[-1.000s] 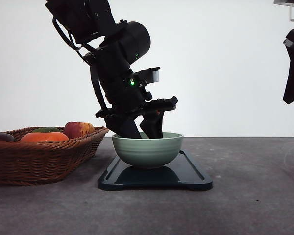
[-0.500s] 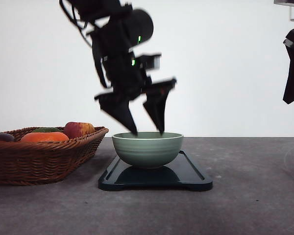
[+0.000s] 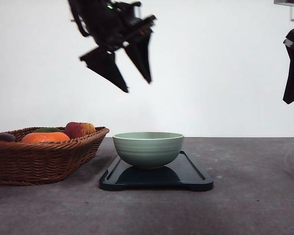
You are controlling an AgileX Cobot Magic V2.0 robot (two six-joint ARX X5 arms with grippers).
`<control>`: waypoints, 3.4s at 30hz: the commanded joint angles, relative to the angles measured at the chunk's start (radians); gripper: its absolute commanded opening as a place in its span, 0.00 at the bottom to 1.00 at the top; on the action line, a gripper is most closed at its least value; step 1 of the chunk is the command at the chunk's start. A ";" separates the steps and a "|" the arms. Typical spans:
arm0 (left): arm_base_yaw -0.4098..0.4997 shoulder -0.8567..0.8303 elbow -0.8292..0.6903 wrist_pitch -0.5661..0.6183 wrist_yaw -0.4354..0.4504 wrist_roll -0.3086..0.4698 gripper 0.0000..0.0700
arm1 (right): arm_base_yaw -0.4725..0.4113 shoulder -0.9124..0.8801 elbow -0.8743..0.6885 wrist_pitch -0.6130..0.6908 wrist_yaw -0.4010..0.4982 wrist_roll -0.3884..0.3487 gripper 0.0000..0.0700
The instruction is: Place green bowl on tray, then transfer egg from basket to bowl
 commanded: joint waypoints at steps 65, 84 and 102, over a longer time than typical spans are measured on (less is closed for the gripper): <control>0.364 -1.141 -1.201 0.660 -0.014 -0.020 0.00 | 0.004 0.005 0.003 0.011 -0.025 -0.004 0.04; 0.602 -1.771 -1.609 0.743 -0.056 -0.036 0.00 | 0.004 0.005 0.003 0.011 -0.025 -0.004 0.04; 0.602 -1.770 -1.609 0.738 -0.056 -0.024 0.00 | 0.004 0.005 0.003 0.011 -0.025 -0.004 0.04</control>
